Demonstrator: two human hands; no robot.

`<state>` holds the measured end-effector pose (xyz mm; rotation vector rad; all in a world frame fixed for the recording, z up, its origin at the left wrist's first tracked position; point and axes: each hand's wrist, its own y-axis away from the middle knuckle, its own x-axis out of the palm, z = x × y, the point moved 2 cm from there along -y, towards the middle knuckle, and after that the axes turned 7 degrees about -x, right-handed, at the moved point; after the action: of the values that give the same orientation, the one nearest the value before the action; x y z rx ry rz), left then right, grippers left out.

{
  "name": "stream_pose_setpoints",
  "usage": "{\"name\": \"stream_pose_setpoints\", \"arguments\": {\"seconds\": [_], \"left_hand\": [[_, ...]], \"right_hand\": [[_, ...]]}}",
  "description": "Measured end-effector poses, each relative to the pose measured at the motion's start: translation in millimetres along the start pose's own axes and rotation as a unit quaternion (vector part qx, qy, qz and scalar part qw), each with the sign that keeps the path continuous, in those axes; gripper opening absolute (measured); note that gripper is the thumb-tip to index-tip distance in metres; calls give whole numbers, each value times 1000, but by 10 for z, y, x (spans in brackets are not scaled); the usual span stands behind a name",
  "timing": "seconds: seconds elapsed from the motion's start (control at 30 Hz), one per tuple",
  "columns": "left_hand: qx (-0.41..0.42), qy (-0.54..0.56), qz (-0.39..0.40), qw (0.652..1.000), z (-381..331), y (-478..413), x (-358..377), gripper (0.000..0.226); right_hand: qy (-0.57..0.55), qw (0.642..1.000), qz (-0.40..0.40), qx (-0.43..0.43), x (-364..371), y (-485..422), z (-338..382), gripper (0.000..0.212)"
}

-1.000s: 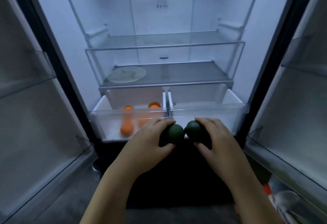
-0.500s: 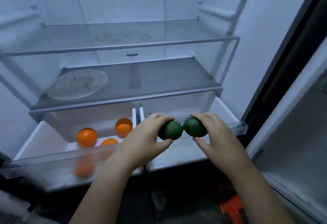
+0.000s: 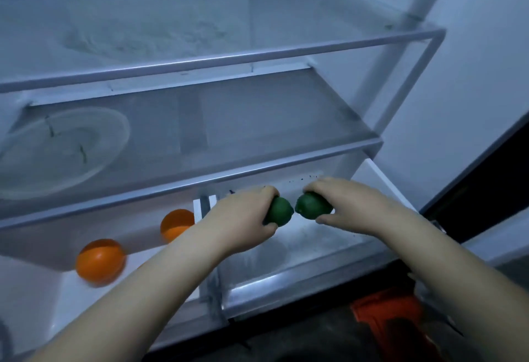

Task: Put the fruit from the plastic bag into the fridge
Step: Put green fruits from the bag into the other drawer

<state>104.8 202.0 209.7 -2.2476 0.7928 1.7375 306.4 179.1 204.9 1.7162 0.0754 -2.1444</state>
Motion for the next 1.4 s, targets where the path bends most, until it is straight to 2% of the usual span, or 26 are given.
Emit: {"name": "stream_pose_setpoints", "arguments": {"seconds": [0.1,0.17,0.37,0.63,0.77,0.87,1.17,1.3,1.4], "left_hand": [[3,-38,32,999,10,-222,167,25],[-3,-64,56,996,30,-348,288,24],[-14,-113,104,988,166,-666,659,36],[-36,-62,174,982,145,-763,759,25],[-51,-103,203,972,115,-766,851,15],[-59,-162,221,960,162,-766,949,29],[-71,-212,243,944,251,-790,1055,35],[-91,-147,229,958,200,-763,960,49],[-69,-88,173,979,147,-668,760,54]], "right_hand": [[25,997,75,5,86,-237,-54,35],[38,992,120,16,115,-378,-96,37],[35,974,220,43,355,-688,-224,39],[37,979,202,-1,689,-787,-292,30],[41,978,202,-28,841,-810,-314,27],[61,975,207,-43,959,-829,-314,29],[29,976,216,-23,974,-885,-353,52],[17,979,201,-13,841,-856,-316,64],[30,986,161,-21,618,-775,-226,57]]}}
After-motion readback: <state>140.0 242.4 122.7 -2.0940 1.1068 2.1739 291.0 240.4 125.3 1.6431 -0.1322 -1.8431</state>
